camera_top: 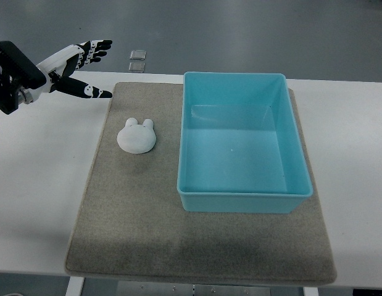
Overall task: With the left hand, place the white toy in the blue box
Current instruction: 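Reach the left hand down toward the white rabbit toy, then close the left hand fingers around the white rabbit toy, then lift the rabbit toy off the mat with the left hand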
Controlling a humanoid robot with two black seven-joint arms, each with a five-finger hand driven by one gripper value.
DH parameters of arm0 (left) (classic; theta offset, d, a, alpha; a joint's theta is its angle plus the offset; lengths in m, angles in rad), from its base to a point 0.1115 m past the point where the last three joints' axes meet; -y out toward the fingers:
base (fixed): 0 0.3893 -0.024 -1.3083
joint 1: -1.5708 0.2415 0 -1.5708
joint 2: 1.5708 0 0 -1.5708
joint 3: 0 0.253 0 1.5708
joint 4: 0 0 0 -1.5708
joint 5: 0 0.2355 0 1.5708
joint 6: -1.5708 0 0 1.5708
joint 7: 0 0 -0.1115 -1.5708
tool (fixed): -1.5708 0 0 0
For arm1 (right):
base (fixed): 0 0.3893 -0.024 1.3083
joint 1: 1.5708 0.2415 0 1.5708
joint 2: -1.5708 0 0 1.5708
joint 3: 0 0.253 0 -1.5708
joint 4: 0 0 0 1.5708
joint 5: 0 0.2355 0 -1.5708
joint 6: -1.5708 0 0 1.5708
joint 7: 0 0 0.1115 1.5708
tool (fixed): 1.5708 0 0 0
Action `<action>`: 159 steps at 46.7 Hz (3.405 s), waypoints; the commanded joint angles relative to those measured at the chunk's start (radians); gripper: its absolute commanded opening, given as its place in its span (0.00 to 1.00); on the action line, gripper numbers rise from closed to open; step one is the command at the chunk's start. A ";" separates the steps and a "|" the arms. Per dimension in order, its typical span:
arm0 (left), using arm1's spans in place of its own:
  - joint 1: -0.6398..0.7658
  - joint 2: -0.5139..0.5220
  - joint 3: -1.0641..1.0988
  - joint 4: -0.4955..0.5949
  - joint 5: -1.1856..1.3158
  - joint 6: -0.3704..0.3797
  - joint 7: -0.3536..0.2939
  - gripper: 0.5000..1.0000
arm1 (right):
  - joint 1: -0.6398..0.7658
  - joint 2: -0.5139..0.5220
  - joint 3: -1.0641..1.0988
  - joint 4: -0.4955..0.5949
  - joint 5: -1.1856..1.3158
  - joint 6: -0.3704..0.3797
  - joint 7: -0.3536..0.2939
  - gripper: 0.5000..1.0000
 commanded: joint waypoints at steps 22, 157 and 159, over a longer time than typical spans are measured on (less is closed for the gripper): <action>-0.086 0.138 0.320 -0.274 0.158 0.265 0.014 0.98 | 0.000 0.000 0.000 0.000 -0.001 0.001 0.000 0.87; -0.263 0.003 0.590 -0.134 0.120 0.570 0.015 0.00 | 0.000 0.000 0.000 0.000 -0.001 0.000 0.000 0.87; -0.270 0.003 0.575 -0.139 0.115 0.570 0.014 0.00 | 0.002 0.000 0.000 0.000 -0.001 0.000 0.000 0.87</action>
